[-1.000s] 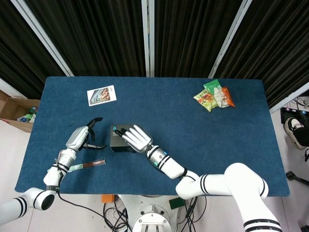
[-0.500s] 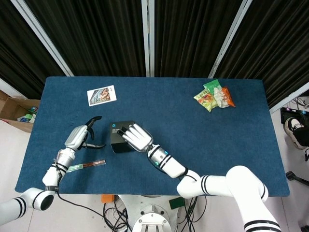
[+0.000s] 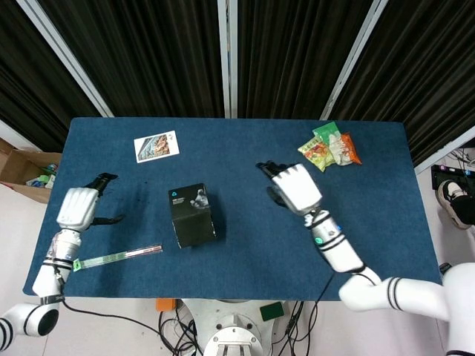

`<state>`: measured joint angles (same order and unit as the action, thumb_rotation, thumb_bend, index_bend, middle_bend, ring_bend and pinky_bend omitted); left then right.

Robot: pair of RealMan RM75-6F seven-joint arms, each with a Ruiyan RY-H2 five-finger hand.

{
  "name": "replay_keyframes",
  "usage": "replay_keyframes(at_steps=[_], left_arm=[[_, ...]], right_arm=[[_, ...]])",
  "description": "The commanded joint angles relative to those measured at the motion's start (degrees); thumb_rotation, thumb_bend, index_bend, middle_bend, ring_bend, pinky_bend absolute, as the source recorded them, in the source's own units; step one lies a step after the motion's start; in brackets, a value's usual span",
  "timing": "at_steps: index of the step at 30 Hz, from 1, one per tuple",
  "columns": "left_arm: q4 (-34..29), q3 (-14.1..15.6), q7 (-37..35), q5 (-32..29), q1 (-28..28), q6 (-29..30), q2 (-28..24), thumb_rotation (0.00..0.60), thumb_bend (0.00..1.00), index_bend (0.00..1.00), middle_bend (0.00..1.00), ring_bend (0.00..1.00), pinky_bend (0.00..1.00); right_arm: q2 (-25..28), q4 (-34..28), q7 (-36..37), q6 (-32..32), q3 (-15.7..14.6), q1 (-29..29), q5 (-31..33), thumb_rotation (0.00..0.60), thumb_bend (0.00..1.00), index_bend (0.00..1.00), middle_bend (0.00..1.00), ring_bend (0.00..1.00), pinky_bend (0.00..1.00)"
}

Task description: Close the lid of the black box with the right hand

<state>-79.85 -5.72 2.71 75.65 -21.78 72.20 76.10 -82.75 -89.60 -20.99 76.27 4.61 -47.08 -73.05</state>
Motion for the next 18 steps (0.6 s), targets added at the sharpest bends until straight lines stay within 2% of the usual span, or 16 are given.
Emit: replay_keyframes(at_steps=[1, 2, 5, 12, 18], left_arm=[[-3.74, 2.03, 5.3, -1.06, 4.72, 4.92, -4.41, 0.463, 0.01, 0.22, 0.22, 0.29, 0.43], [-4.62, 2.6, 6.01, -1.02, 5.95, 6.17, -5.16, 0.461, 0.01, 0.22, 0.22, 0.26, 0.4], [-8.0, 4.09, 6.99, -0.7, 9.27, 9.53, -6.92, 0.457, 0.01, 0.21, 0.2, 0.21, 0.33], [-15.89, 7.96, 9.08, 3.75, 16.19, 17.85, -8.7, 0.452, 0.01, 0.21, 0.19, 0.2, 0.32], [-18.29, 9.16, 12.09, 7.27, 18.58, 20.94, -7.56, 0.454, 0.01, 0.21, 0.19, 0.2, 0.31]], right_arm=[[12.8, -7.94, 5.28, 3.21, -6.0, 10.98, 3.76, 0.6, 0.31, 0.04, 0.13, 0.11, 0.14], [14.73, -8.0, 7.38, 3.5, -7.07, 13.09, 4.06, 0.6, 0.3, 0.01, 0.08, 0.06, 0.08], [17.07, -5.81, 13.7, 6.07, -9.31, 18.6, 2.43, 0.6, 0.3, 0.0, 0.01, 0.0, 0.0], [15.45, 2.0, 25.43, 16.99, -11.48, 30.76, -3.96, 0.6, 0.3, 0.0, 0.0, 0.0, 0.0], [15.87, 2.13, 28.19, 18.73, -11.31, 34.89, -6.21, 0.6, 0.3, 0.0, 0.01, 0.0, 0.0]])
